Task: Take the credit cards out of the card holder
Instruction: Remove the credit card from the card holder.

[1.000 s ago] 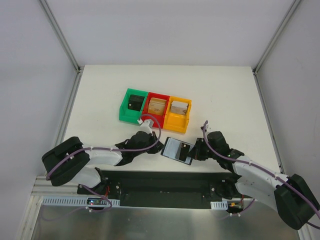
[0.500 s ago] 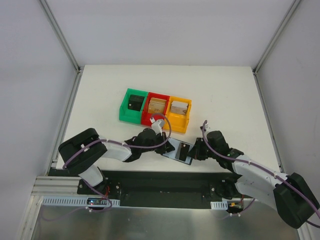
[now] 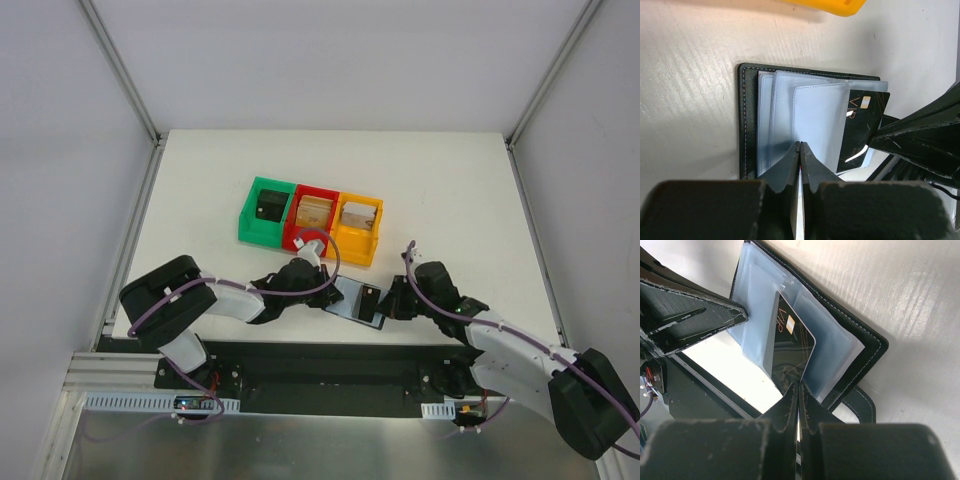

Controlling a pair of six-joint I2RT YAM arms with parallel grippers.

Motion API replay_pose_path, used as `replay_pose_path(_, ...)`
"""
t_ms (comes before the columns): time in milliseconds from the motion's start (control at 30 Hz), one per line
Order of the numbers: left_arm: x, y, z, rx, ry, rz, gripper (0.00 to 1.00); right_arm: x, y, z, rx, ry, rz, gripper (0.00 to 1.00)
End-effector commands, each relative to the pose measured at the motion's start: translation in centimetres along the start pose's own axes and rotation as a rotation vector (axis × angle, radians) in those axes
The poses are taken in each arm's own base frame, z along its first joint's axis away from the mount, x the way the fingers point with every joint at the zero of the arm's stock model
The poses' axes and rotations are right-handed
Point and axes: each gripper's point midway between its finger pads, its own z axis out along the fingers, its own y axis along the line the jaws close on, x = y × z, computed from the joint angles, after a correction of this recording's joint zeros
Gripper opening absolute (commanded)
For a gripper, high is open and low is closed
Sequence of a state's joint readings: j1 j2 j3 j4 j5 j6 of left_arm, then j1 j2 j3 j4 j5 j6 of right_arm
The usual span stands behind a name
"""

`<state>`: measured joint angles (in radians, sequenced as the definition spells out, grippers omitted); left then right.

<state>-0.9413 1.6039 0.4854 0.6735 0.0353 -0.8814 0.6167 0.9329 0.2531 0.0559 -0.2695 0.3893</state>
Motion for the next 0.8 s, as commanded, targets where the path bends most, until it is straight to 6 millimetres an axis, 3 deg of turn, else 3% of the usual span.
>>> replay_pose_path(0, -0.2, 2.8, -0.3, -0.119, -0.028, -0.012, 0.00, -1.6, 0.7, -0.5, -0.007, -0.045, -0.027, 0.00)
replay_pose_path(367, -0.6, 3.9, -0.8, -0.152, -0.057, -0.027, 0.00, -2.1, 1.4, -1.5, -0.020, -0.054, -0.029, 0.00)
replay_pose_path(767, -1.9, 2.5, -1.6, -0.105, -0.102, -0.005, 0.00, -3.7, 2.8, -3.1, -0.029, -0.088, -0.066, 0.00)
